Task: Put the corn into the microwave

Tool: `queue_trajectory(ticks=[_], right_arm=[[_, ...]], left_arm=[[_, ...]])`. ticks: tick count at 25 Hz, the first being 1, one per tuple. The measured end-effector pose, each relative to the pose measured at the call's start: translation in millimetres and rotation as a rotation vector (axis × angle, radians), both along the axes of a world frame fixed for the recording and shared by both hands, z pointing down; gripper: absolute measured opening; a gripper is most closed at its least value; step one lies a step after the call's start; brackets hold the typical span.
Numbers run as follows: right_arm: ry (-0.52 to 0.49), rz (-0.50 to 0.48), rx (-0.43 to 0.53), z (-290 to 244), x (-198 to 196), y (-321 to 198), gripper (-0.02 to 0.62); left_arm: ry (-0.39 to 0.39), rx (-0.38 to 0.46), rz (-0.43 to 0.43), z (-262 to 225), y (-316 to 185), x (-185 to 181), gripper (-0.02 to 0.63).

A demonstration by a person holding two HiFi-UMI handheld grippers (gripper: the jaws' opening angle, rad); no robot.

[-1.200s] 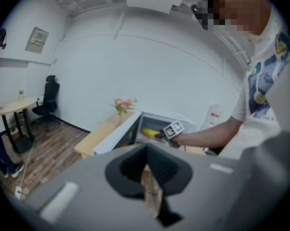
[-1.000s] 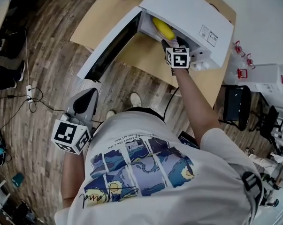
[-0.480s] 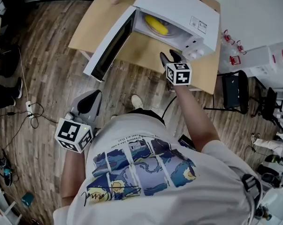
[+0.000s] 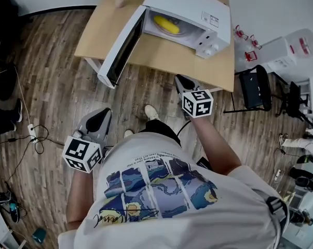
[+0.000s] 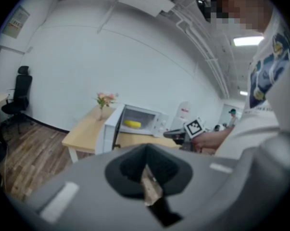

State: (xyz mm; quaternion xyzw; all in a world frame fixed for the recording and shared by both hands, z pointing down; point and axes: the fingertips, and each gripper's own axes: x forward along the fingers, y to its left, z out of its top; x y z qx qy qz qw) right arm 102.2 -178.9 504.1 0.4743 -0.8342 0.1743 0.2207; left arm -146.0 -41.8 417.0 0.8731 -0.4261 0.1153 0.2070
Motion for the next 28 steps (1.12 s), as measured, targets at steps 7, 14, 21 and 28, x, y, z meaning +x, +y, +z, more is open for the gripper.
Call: queue_trajectory(ticks=[7,14,21,28], right_arm=[[-0.046,-0.057,-0.019,-15.0,-25.3,62.9,0.009],[-0.05,-0.088,0.009,-36.4,-40.6,96.9,0.009],[-0.056,-0.117,0.036,-48.1,-55.7,110.8,0.009],[-0.057,-0.138,0.048,-54.9,-66.7,120.3,0.009]], left_arm=[[0.017,-0.002,0.09,12.2,17.0,8.9,0.009],[0.036,0.013,0.147,9.5,25.0,18.0,0.009],[0.038,0.014,0.157,11.2,33.3,11.4,0.009],[0.037,0.022,0.143,9.6,43.3,0.9,0.009]])
